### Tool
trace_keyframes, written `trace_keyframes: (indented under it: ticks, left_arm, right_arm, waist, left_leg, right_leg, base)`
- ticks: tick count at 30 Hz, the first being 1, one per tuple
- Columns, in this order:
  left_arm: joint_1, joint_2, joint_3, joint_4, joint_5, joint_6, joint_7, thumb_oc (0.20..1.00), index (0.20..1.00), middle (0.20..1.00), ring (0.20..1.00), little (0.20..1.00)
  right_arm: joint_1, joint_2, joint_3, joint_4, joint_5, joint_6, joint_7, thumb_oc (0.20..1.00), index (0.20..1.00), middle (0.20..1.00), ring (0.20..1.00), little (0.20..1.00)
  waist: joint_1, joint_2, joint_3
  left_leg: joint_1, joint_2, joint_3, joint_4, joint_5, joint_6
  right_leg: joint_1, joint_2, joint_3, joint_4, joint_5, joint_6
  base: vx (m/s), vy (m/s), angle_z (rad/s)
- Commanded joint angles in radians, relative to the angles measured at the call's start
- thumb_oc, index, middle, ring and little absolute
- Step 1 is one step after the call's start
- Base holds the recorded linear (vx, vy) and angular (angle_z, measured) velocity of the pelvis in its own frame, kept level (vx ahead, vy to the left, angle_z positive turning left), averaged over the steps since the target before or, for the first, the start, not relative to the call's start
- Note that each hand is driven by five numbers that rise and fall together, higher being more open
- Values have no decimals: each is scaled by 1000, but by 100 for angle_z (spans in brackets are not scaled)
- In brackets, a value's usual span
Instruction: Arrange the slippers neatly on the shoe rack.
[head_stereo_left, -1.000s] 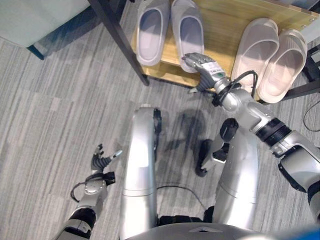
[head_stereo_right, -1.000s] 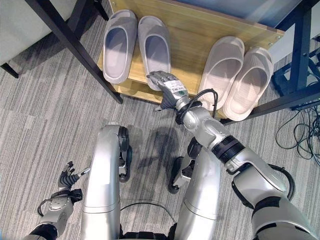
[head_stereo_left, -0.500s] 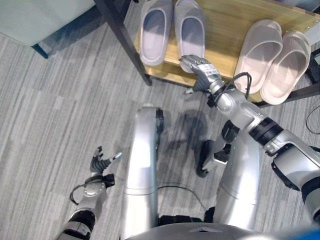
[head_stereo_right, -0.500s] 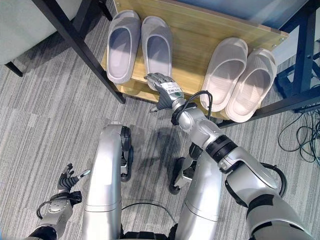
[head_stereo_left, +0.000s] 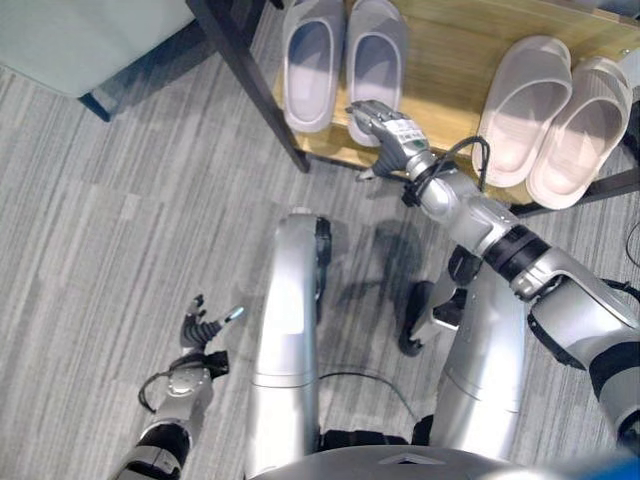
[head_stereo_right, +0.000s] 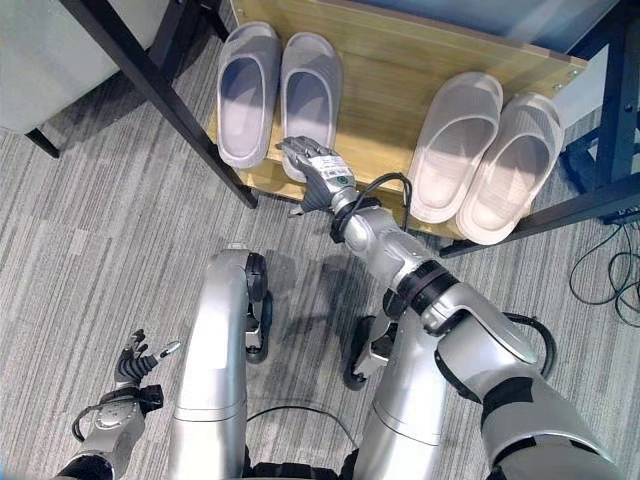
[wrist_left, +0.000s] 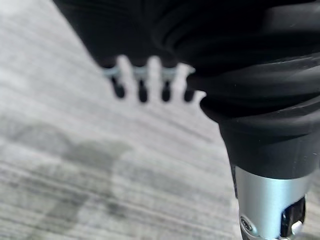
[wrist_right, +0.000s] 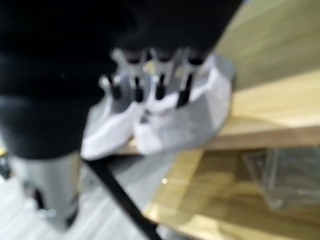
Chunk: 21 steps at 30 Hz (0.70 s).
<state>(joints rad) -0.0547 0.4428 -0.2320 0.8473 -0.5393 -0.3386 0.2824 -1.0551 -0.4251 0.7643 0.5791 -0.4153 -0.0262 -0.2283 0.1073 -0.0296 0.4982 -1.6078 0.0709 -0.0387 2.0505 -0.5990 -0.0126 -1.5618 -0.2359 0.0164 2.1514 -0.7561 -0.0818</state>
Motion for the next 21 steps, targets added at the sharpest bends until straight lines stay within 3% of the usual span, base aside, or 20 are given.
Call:
trace_keyframes:
  ticks: [1,13,17,21]
  left_arm:
    - [45,31,-27,-26,-19,-38,13,1000,1000,1000,1000,1000]
    - [35,20,-32,-1,-37,-40,14,1000,1000,1000,1000,1000]
    - [43,12,-22,-8,-38,-44,21,1000,1000,1000,1000,1000]
    - [52,-2,32,2,-44,-44,26,1000,1000,1000,1000,1000]
  right_arm:
    - [-97,57,60,37,52,0,-19,1000,1000,1000,1000,1000]
    - [-121,75,63,92,55,4,-57,1000,1000,1000,1000,1000]
    - [-119,34,46,18,31,-11,-101,1000,1000,1000,1000,1000]
    - [-112,-90,13,-123,-91,-4,-131,1000,1000,1000,1000,1000]
  waist:
    - [51,11,22]
    - [53,14,22]
    - [47,6,22]
    - [25,-22,22]
  left_leg:
    - [38,-28,-76,39,-151,-6]
    - [38,-28,-74,43,-149,-6]
    - [38,-27,-71,37,-146,-7]
    - [38,-26,-72,42,-141,-12]
  right_leg:
    - [-8,43,185,-26,51,5]
    - [-8,42,188,-20,53,6]
    - [-8,44,193,-21,56,7]
    - [-8,51,198,-14,53,7]
  base:
    - [0,0,0]
    - [0,0,0]
    - [0,0,0]
    - [0,0,0]
